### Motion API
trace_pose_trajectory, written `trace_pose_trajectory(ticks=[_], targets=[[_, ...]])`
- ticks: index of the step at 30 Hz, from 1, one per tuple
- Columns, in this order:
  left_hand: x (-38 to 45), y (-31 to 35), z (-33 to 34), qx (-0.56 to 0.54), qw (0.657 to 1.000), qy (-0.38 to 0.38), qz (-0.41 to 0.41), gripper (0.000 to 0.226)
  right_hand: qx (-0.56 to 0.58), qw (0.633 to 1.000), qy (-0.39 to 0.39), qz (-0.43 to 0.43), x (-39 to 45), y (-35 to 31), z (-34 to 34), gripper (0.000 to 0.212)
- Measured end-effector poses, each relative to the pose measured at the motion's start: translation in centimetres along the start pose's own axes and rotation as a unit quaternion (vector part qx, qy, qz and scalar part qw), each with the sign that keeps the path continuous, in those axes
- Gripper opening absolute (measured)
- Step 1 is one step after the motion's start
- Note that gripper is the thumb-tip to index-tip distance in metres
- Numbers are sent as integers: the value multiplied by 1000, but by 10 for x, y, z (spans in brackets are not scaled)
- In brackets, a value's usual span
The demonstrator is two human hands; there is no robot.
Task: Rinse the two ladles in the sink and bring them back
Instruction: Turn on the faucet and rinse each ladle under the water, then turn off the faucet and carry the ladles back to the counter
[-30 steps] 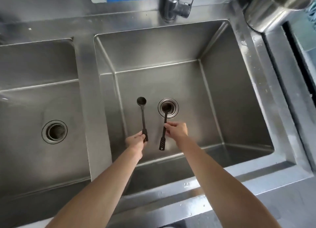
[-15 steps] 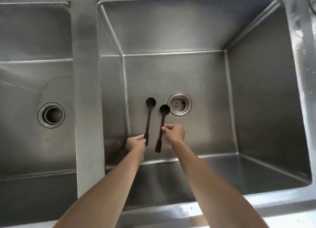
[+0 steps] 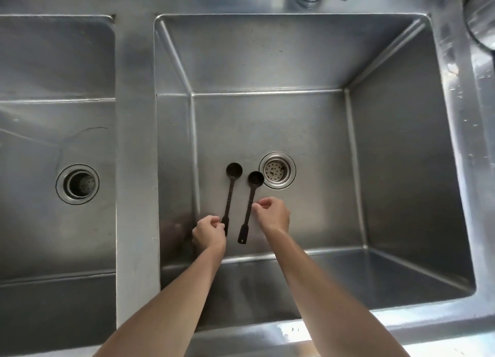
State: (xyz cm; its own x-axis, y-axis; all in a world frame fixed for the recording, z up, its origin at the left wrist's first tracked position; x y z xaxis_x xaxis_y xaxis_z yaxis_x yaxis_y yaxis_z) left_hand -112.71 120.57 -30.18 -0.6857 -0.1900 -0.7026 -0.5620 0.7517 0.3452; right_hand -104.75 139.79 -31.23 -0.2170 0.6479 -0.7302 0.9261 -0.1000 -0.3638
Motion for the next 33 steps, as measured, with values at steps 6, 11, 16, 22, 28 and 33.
trace_pose_trajectory(ticks=[6, 11, 16, 22, 28, 33], targets=[[-53, 75, -26, 68, 974, -57, 208, 35, -7, 997, 36, -62, -49, -42, -56, 24], [-116, 153, -72, 113, 897, -83, 418, 30, -23, 988, 79, -129, -107, -98, -101, 40], [-143, 196, -161, 153, 837, 0, 526, 48, -32, 949, 143, -278, -175, -174, -127, 51], [-109, 198, -283, 181, 832, 63, 520, 55, -45, 915, 155, -371, -234, -251, -101, 61], [-53, 173, -378, 223, 839, 91, 489, 61, -41, 898, 132, -417, -281, -315, -38, 64], [-10, 158, -438, 191, 849, 109, 480, 61, -36, 896, 107, -429, -305, -358, 27, 65]])
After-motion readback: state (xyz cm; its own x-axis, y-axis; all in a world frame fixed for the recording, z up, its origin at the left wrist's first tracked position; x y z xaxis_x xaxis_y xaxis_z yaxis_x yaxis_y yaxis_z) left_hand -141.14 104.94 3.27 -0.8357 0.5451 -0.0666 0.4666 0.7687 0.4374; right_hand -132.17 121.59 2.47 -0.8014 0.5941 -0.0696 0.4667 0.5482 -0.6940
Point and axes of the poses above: each hand's wrist, its own x-axis towards the middle knuckle, its own z-axis out of the palm, y = z × x, the point moved 7 cm from there along x, towards the middle knuckle, and after that the axes turned 2 degrees about -x, right-handed, at the moved point
